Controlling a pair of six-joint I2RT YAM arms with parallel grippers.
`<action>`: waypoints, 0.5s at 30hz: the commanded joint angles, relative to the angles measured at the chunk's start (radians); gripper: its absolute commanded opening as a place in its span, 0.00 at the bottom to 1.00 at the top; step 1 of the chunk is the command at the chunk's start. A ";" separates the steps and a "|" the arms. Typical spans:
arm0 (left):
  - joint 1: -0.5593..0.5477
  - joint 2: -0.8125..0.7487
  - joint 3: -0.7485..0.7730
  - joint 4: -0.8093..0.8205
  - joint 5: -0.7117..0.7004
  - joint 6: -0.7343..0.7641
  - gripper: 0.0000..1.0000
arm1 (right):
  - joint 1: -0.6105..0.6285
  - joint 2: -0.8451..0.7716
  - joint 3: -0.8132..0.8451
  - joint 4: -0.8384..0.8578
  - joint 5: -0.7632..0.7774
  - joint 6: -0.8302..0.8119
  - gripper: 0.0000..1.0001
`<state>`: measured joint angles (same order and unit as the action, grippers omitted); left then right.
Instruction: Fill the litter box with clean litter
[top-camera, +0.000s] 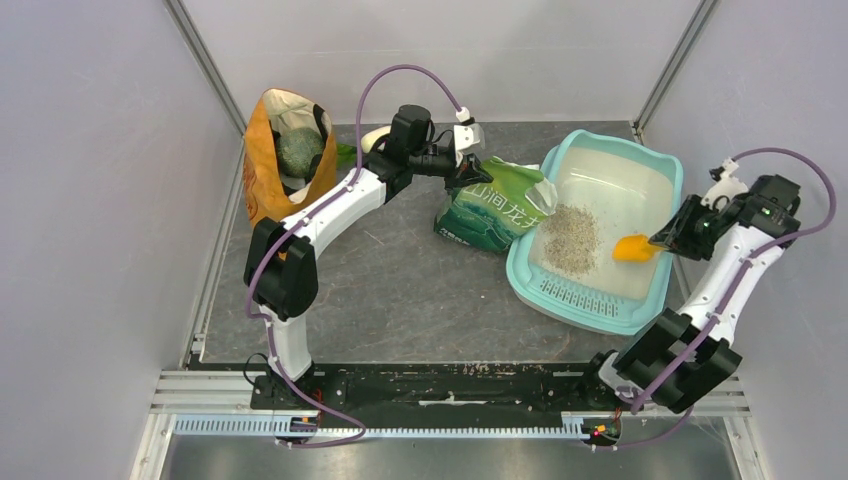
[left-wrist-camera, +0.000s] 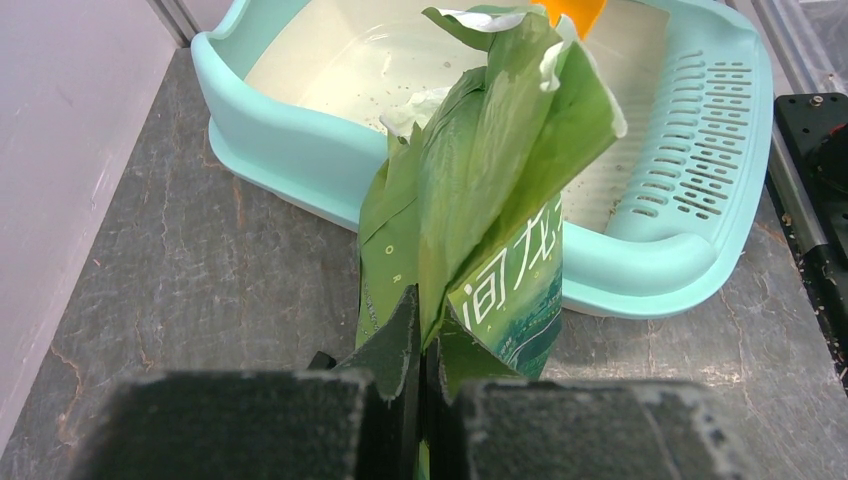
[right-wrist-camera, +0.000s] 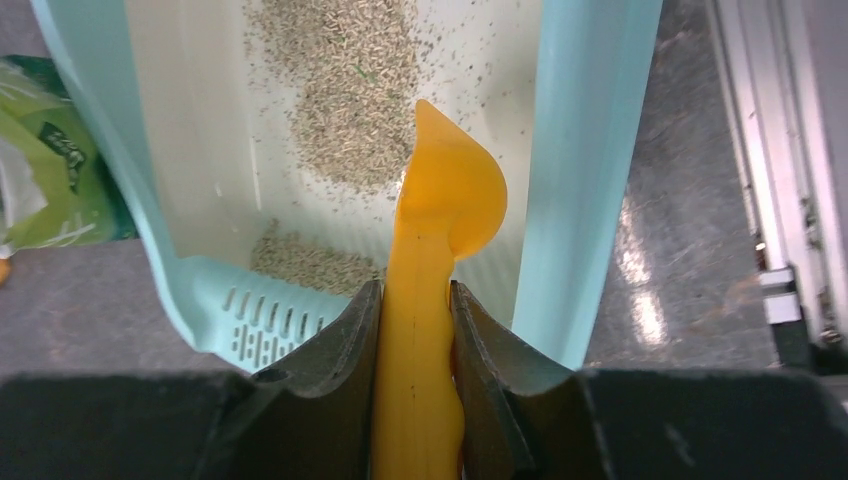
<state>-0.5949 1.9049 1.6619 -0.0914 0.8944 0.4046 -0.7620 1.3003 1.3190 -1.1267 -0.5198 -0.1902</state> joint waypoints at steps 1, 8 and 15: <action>-0.007 -0.059 0.026 0.160 0.051 -0.031 0.02 | 0.130 -0.002 0.055 0.132 0.107 0.006 0.00; -0.006 -0.076 0.011 0.122 0.055 0.014 0.02 | 0.174 0.095 0.274 0.050 -0.163 0.046 0.00; -0.006 -0.081 0.001 0.114 0.067 0.035 0.02 | 0.178 0.137 0.516 -0.166 -0.452 0.082 0.00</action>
<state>-0.5949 1.9015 1.6489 -0.0872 0.8944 0.4072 -0.5861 1.4361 1.6932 -1.1347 -0.7353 -0.1295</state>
